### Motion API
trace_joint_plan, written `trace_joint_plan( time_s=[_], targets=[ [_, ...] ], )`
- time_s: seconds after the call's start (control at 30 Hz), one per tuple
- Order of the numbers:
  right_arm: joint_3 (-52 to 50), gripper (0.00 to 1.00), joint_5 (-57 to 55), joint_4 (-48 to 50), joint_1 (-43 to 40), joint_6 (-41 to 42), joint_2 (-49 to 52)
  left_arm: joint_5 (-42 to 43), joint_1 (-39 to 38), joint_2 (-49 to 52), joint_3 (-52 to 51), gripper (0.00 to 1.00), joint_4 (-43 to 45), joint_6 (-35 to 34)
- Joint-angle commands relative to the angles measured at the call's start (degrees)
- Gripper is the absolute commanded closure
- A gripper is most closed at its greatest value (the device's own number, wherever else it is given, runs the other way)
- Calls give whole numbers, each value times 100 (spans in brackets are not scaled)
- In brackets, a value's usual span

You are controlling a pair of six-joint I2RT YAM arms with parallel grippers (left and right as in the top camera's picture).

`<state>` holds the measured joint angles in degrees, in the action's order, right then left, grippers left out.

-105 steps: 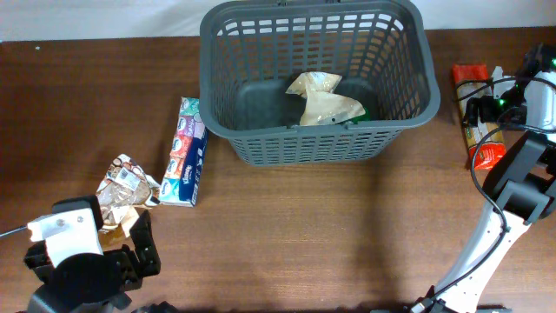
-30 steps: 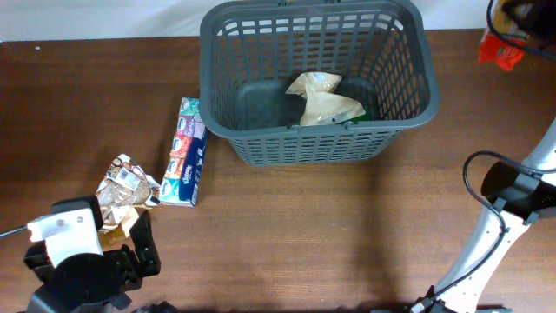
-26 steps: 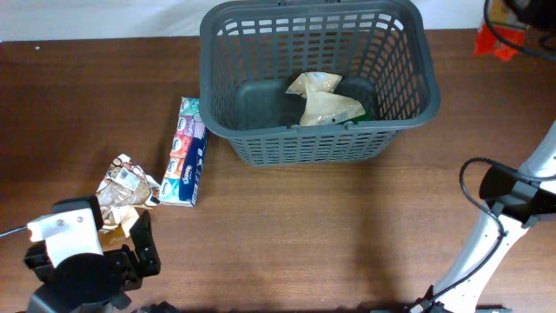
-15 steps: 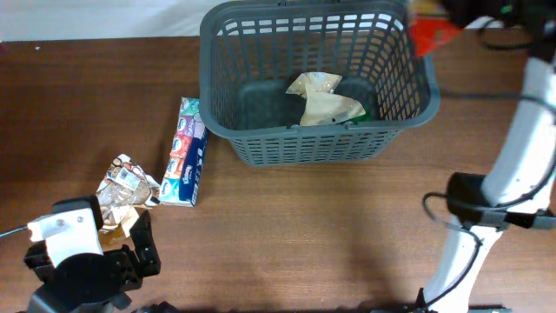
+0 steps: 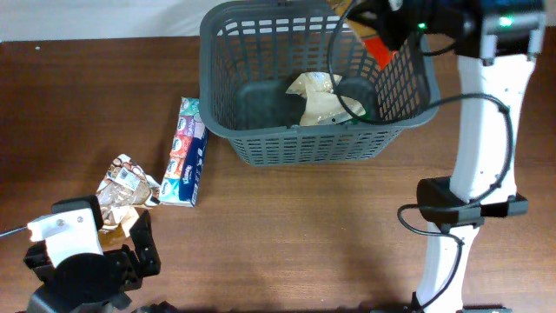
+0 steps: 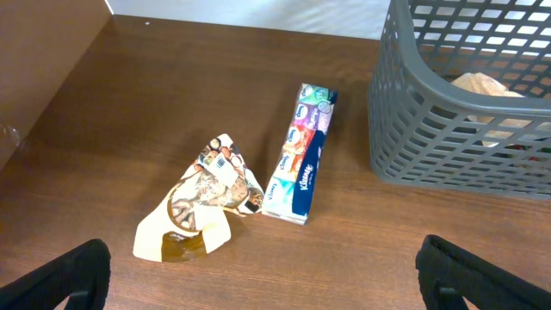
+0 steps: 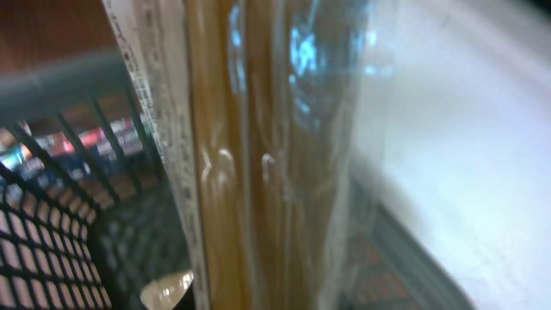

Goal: Pack container
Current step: 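Lower the spaghetti pack into the basket and open the right gripper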

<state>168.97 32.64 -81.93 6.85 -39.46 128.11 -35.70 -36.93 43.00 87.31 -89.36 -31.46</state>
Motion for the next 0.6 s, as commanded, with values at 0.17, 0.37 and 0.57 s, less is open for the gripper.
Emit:
trace_joint_plan(
  time_s=[0.17, 0.37, 0.57],
  targets=[
    [-1248, 96, -616, 210, 103, -232, -24, 42, 24, -11, 28, 0, 11, 28],
    [-2020, 96, -772, 374, 103, -234, -22, 42, 24, -11, 28, 0, 11, 28],
    [-2490, 96, -957, 481, 103, -234, -22, 42, 24, -11, 28, 0, 11, 28]
  ],
)
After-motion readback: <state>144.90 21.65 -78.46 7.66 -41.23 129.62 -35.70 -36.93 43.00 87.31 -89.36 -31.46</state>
